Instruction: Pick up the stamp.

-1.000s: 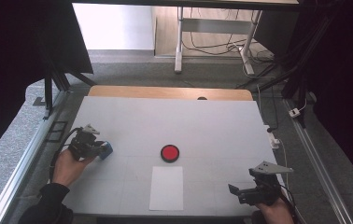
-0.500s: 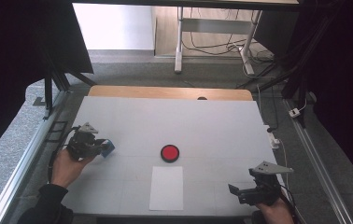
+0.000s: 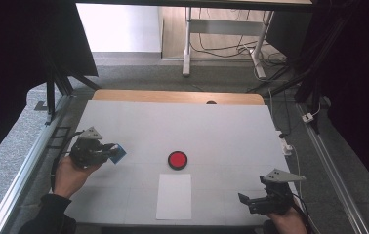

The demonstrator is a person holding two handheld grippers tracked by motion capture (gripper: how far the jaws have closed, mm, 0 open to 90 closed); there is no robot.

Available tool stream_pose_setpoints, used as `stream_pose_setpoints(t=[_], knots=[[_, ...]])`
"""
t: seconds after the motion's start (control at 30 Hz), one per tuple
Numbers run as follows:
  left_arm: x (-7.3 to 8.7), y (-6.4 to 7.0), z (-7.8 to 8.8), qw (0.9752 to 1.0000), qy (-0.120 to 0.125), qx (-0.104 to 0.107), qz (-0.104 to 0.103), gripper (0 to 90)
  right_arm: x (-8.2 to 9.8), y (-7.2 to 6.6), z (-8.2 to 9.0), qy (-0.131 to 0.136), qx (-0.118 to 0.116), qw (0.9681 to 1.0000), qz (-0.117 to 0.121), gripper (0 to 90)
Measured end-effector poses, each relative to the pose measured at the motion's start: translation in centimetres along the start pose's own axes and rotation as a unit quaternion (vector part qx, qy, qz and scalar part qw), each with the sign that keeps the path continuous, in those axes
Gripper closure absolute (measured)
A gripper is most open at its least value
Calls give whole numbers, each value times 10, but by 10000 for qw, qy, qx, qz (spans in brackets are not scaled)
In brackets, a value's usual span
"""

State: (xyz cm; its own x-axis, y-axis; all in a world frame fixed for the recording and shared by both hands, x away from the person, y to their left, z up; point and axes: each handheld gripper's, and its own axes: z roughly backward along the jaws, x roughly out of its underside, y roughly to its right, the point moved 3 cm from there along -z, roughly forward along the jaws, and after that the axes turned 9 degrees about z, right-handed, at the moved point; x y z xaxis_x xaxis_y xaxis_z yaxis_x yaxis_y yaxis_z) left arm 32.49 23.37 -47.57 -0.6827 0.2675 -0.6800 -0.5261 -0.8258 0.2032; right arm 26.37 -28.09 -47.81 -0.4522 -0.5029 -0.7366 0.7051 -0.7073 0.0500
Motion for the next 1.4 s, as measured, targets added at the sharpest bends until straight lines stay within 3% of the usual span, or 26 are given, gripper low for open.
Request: stream_pose_setpoints(t=[0.27, 0.47, 0.67, 0.97, 1.4], knots=[[-7, 15, 7, 9993, 140, 325, -151, 705, 0, 0, 0, 2, -8, 10000, 48, 0], [-11, 24, 10, 9984, 207, 457, -269, 705, 0, 0, 1, 33, -25, 10000, 4, 0], [-18, 39, 14, 9960, 326, 723, -419, 705, 0, 0, 1, 33, -37, 10000, -1, 0], [-26, 59, 15, 9925, 393, 956, -649, 706, 0, 0, 0, 22, -40, 10000, 2, 0], [-36, 80, 8, 9868, 408, 1326, -833, 705, 0, 0, 0, 12, -40, 10000, -1, 0]])
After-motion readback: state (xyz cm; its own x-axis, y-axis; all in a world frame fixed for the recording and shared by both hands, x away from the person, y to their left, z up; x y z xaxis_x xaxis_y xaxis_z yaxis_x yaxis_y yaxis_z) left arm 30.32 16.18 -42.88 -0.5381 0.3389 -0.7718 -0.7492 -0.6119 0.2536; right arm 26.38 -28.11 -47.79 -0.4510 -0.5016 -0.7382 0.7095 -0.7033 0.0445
